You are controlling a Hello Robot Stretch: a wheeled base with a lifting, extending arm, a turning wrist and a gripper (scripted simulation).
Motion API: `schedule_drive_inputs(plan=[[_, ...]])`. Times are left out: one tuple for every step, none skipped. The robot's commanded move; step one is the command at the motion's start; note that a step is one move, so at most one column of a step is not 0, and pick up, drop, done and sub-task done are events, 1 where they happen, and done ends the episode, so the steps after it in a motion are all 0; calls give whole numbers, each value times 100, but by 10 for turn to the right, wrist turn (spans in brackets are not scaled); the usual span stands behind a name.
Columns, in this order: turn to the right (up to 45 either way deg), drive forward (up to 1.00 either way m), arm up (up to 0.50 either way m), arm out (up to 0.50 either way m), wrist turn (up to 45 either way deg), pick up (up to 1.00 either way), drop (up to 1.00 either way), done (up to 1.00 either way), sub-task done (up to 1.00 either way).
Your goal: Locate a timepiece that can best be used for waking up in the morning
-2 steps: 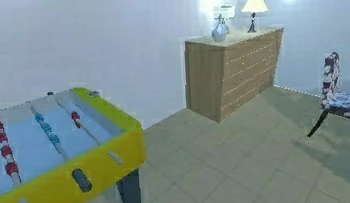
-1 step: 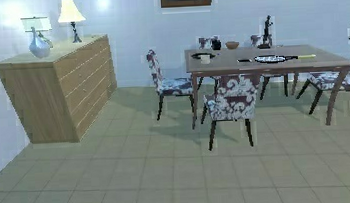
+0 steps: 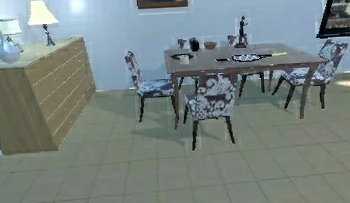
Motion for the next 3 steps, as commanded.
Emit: schedule_drive_inputs(plan=[[0, 25, 0, 0, 0, 0, 0, 0, 0], [-240, 0, 0, 0, 0, 0, 0, 0, 0], [0, 100, 0, 0, 0, 0, 0, 0, 0]])
